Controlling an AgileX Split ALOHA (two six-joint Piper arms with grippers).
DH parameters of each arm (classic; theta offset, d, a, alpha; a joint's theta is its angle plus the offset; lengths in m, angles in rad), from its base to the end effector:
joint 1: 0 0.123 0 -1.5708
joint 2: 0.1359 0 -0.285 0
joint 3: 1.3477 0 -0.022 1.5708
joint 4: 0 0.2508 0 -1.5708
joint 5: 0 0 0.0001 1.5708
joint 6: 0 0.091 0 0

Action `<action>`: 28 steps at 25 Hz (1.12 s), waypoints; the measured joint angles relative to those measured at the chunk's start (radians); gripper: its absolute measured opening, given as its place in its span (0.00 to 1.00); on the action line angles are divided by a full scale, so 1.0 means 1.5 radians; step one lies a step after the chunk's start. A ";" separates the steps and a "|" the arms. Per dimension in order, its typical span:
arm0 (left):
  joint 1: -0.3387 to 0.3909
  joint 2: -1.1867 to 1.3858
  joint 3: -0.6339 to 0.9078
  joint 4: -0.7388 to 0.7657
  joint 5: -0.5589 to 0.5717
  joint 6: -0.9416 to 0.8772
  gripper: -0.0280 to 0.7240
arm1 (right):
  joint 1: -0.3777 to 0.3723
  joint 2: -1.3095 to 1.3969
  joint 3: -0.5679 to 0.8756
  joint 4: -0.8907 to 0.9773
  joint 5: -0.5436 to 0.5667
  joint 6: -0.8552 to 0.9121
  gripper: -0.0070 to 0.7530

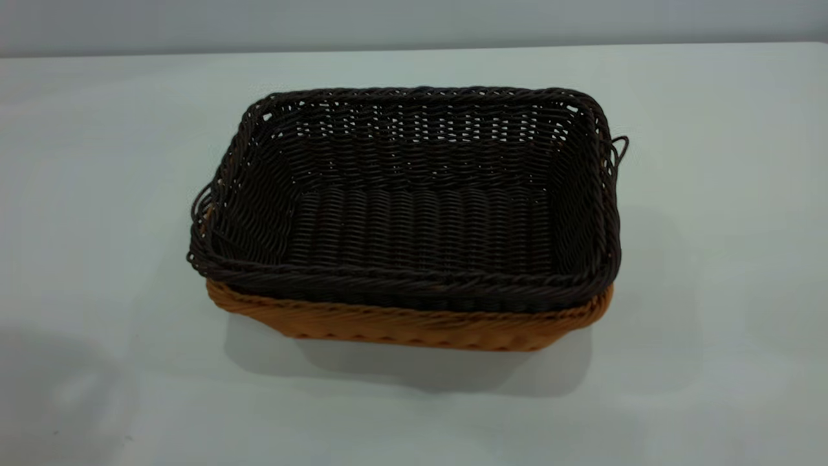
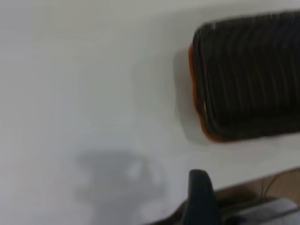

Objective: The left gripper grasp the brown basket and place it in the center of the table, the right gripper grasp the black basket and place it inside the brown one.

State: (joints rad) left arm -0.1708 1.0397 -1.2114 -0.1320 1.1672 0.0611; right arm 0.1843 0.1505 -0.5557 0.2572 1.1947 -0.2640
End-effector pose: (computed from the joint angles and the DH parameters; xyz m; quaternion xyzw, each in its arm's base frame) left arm 0.1783 -0.0419 0.4004 0.1044 0.9378 -0.0835 0.3204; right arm 0.0013 0.0221 0.2851 -0.2072 0.8755 0.1113 0.4220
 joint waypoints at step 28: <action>0.000 -0.634 0.415 0.033 -0.012 0.018 0.69 | 0.000 -0.111 0.051 -0.040 -0.043 0.001 0.72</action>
State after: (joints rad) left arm -0.1708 0.0885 -0.5893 -0.0820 1.1486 0.0880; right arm 0.1843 -0.0159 -0.4793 0.1974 1.1298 -0.2630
